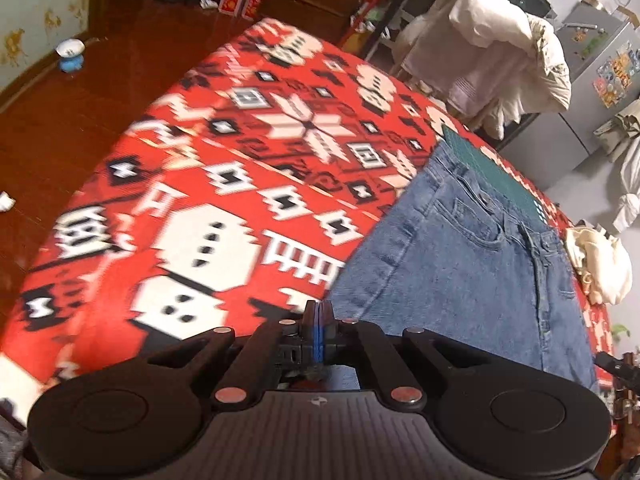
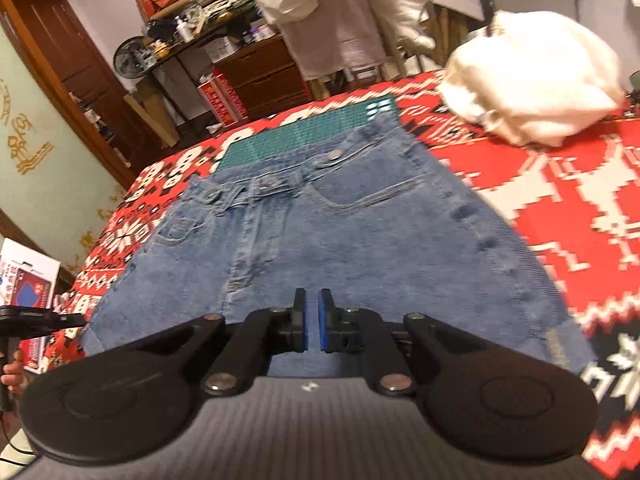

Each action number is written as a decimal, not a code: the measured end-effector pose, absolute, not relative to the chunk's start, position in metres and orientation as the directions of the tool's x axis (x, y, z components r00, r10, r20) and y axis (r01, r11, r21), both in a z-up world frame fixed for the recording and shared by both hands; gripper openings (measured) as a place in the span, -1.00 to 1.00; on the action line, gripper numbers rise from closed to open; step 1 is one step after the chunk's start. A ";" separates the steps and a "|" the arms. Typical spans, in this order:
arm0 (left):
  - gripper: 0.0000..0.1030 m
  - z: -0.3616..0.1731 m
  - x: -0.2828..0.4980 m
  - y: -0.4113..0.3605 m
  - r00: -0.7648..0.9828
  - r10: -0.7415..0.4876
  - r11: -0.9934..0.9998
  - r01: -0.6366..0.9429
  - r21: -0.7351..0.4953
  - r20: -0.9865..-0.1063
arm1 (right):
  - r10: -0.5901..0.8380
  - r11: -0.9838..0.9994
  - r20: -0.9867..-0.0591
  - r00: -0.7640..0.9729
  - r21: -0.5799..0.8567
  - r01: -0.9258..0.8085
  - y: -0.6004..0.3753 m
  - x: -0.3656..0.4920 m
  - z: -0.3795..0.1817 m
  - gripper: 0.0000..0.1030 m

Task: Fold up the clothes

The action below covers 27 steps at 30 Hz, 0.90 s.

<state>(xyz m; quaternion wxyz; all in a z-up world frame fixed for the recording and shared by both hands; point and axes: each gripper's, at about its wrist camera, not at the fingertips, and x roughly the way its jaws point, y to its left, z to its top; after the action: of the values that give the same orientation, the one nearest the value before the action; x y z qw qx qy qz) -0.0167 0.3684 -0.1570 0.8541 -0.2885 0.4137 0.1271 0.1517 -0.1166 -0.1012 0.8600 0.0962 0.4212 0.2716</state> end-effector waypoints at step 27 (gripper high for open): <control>-0.47 -0.162 -0.017 0.334 0.610 0.047 0.922 -0.331 -0.201 -0.791 | 0.274 0.962 -0.728 0.629 0.211 -0.175 -0.234 0.147 -0.138 -0.51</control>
<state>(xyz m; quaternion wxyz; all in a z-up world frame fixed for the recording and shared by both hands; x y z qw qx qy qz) -0.0168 0.3339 -0.1615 0.8819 -0.1657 0.4283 0.1071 0.1471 -0.2343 -0.1375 0.9004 0.0601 0.4126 0.1246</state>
